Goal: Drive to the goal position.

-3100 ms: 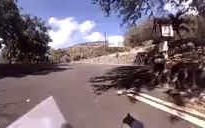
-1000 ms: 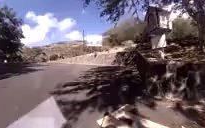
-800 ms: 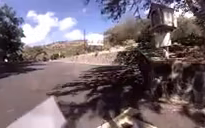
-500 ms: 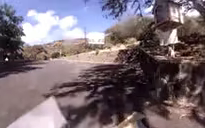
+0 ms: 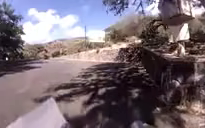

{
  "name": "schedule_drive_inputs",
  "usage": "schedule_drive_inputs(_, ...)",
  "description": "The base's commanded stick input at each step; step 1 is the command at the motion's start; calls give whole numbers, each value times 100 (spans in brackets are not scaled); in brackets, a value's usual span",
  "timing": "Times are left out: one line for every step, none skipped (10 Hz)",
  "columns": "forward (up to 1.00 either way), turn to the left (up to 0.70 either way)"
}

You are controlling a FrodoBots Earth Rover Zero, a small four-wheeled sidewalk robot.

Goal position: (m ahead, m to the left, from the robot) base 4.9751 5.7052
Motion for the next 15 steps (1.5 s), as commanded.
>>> schedule_drive_inputs(50, 0)
schedule_drive_inputs(50, 0)
schedule_drive_inputs(50, 0)
schedule_drive_inputs(50, 0)
schedule_drive_inputs(50, 0)
schedule_drive_inputs(50, 0)
schedule_drive_inputs(50, 0)
schedule_drive_inputs(50, 0)
schedule_drive_inputs(50, 0)
schedule_drive_inputs(50, 0)
schedule_drive_inputs(50, 0)
schedule_drive_inputs(50, 3)
schedule_drive_inputs(50, 19)
schedule_drive_inputs(50, 34)
schedule_drive_inputs(50, 47)
